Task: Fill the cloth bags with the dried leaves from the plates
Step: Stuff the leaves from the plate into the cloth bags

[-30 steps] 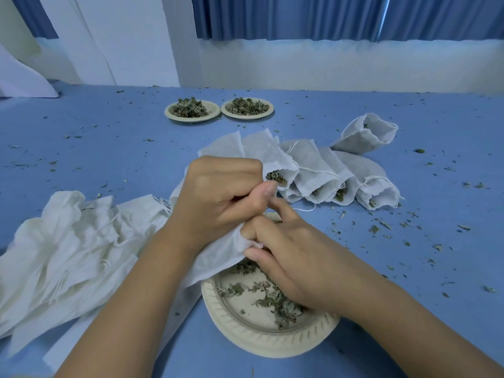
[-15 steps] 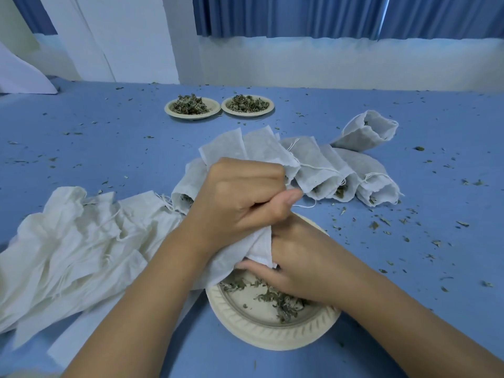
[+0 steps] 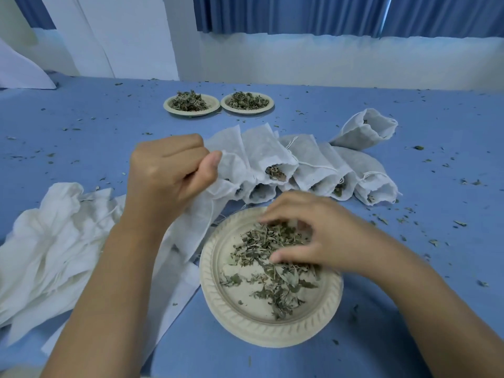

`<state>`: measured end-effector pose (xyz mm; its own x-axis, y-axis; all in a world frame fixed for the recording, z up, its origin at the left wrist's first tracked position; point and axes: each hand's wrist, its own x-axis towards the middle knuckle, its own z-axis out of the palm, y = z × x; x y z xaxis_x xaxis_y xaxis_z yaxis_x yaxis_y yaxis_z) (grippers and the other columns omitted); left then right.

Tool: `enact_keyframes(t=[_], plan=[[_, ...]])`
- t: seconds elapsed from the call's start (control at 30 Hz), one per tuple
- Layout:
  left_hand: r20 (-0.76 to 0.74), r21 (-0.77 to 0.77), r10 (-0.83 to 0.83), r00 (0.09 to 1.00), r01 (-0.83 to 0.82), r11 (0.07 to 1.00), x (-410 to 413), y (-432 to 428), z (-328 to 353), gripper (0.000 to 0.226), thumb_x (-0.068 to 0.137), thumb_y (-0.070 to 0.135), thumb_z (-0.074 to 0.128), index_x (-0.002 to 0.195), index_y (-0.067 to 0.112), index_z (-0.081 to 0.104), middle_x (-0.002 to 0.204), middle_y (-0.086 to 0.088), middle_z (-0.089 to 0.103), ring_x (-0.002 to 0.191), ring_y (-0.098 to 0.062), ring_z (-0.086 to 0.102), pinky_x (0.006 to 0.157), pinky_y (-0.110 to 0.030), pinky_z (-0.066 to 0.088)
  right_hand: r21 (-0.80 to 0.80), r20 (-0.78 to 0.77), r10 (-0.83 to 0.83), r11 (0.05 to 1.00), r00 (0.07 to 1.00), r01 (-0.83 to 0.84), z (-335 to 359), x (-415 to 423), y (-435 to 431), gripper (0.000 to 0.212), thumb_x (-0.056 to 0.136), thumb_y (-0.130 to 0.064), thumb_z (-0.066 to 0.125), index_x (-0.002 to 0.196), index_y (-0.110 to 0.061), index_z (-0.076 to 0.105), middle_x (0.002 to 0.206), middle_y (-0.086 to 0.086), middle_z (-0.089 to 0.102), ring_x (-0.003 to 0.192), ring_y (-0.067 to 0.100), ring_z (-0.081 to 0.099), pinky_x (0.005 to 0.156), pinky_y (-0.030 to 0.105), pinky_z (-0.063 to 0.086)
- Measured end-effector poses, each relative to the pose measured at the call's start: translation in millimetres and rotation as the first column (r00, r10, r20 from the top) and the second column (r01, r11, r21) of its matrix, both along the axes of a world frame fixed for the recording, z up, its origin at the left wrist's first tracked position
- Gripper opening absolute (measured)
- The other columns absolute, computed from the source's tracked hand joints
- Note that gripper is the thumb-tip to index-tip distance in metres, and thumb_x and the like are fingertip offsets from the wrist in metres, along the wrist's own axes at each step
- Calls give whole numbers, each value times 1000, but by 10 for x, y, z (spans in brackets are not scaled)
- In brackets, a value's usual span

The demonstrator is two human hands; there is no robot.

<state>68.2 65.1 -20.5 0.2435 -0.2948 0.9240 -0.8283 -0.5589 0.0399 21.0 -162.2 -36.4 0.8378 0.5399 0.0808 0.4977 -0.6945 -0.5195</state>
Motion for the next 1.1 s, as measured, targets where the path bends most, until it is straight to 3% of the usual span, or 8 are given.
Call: enact_keyframes(t=[0.1,0.2,0.4,0.67,0.8,0.93,1.03,1.1], plan=[[18,120,-41,999,38,992,-4,-17,-42,57,101,21,48,46,4,47,48,-8,39,44,-21,35,47,-23,23,-41,93,133,991,987,-130,-148,-64,206,49,79,-44,72,125,-34,59,122,-17,53,114,-4,36,98,14,30],[-33,262,-117,993,122,957,-15,-195,-95,56,100,27,48,49,2,51,51,-8,44,44,-19,39,49,-21,26,-18,183,175,985,968,-174,-193,-105,313,32,82,-27,74,113,-24,69,112,-8,63,111,2,39,92,12,28],[-199,74,-250,948,269,960,-29,-201,-106,61,101,24,48,45,0,50,47,-10,42,46,-16,36,52,-15,24,261,214,101,953,972,-157,-13,-98,141,17,74,-14,81,90,-14,76,84,-5,70,91,11,54,83,28,46],[-150,54,-238,960,248,967,-65,-235,-116,62,101,21,46,43,0,48,46,-9,38,47,-15,31,53,-15,20,787,119,-79,615,990,-45,83,-55,21,16,73,-16,74,87,-22,71,84,8,70,78,36,57,72,35,46],[-140,57,-264,954,274,960,-78,-275,-101,62,102,23,44,44,1,48,47,-9,37,51,-12,27,55,-13,18,665,254,-191,747,948,-27,-9,-73,139,14,76,-13,74,89,-19,73,87,0,71,88,23,60,78,28,46],[-155,65,-266,952,278,958,-94,-291,-120,59,101,20,46,47,-3,53,48,-10,40,50,-16,31,55,-15,20,230,534,-85,972,842,-48,-85,-52,230,14,81,-26,71,92,-17,75,94,-10,70,107,16,51,99,35,28],[-148,74,-246,958,259,963,-101,-303,-129,56,99,17,48,47,-2,53,49,-9,41,48,-18,34,53,-16,22,124,392,58,985,918,-116,-77,-77,164,30,87,-37,58,110,-21,68,114,-11,62,124,9,38,109,37,16],[-139,46,-246,959,255,966,-103,-298,-121,57,100,17,47,46,1,50,47,-9,41,46,-19,34,50,-19,22,118,345,91,983,934,-140,-61,-84,120,38,86,-34,62,122,-20,60,120,-9,54,122,9,38,108,34,23]])
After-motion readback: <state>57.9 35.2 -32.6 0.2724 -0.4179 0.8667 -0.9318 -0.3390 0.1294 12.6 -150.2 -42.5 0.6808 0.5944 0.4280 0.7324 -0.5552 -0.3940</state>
